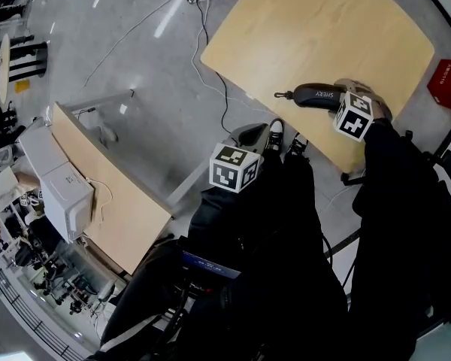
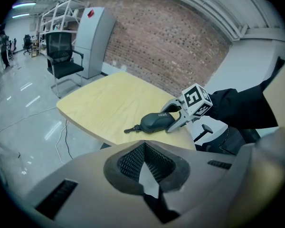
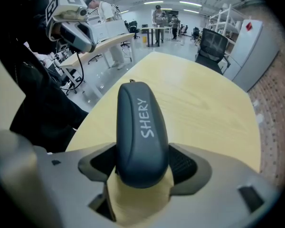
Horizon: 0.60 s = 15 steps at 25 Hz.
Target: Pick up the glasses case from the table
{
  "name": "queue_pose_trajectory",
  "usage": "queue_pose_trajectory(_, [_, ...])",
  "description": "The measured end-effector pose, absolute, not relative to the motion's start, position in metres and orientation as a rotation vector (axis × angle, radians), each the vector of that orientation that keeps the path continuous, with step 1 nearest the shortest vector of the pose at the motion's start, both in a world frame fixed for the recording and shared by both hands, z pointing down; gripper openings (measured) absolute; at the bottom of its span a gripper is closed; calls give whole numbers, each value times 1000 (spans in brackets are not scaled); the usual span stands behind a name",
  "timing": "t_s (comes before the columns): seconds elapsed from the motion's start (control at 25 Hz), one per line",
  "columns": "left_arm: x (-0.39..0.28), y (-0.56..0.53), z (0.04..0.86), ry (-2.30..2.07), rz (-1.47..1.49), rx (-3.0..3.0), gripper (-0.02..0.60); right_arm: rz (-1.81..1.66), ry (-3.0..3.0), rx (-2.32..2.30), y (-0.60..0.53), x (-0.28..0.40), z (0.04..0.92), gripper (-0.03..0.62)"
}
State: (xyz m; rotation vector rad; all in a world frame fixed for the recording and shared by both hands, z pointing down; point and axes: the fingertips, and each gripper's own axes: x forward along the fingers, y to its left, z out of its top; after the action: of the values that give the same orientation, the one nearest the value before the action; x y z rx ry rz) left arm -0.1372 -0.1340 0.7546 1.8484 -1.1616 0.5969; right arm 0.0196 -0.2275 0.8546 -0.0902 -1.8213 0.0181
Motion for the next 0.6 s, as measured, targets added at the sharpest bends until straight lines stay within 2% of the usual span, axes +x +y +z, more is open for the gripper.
queue_pose_trajectory(0.6, [-119,-130,742,-1129,593,1906,-2,248,-2021,184,-215,28,812,339])
